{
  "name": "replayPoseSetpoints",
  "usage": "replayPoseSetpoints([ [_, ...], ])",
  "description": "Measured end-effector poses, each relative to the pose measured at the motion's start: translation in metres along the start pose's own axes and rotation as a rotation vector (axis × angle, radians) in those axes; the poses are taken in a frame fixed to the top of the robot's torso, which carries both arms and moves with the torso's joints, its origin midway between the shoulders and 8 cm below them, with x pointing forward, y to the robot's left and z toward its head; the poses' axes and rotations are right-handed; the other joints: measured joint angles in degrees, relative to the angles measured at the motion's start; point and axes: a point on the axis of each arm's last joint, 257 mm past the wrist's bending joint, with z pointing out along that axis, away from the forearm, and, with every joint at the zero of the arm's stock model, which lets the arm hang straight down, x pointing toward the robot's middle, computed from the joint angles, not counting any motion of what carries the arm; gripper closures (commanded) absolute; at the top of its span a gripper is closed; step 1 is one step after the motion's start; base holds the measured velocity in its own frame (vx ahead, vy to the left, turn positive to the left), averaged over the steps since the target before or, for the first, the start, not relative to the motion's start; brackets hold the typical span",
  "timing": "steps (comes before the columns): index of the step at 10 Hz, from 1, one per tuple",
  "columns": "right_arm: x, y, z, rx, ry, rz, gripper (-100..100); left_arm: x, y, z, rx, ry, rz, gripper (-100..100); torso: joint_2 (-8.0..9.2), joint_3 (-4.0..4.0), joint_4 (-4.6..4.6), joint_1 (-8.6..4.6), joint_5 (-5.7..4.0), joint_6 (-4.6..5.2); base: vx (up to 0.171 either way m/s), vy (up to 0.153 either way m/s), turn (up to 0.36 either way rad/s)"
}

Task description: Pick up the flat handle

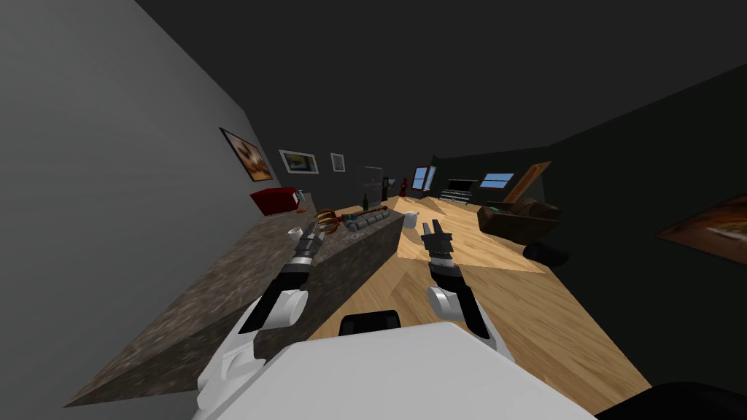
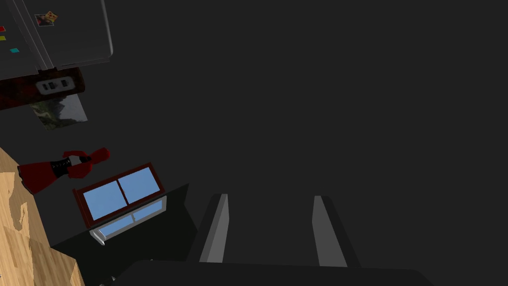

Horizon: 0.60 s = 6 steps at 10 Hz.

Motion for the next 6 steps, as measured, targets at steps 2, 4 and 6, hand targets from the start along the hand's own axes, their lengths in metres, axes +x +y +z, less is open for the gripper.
replayPoseSetpoints([
  [2,0.0,0.0,0.0,0.0,0.0,0.0,0,-0.003,0.013,0.004,-0.054,0.006,0.007,-100,0.01,0.0,0.0,-0.04,-0.01,0.0,-0.024,-0.044,-0.023],
  [4,0.0,0.0,0.0,0.0,0.0,0.0,0,-0.004,0.026,0.004,-0.103,0.006,0.009,-100,-0.04,-0.02,-0.01,0.04,0.01,-0.01,-0.01,-0.029,-0.011],
  [6,0.0,0.0,0.0,0.0,0.0,0.0,0,-0.005,0.037,0.008,-0.149,0.01,0.015,-100,-0.04,-0.02,-0.01,-0.02,0.0,-0.01,-0.012,-0.028,-0.011],
])
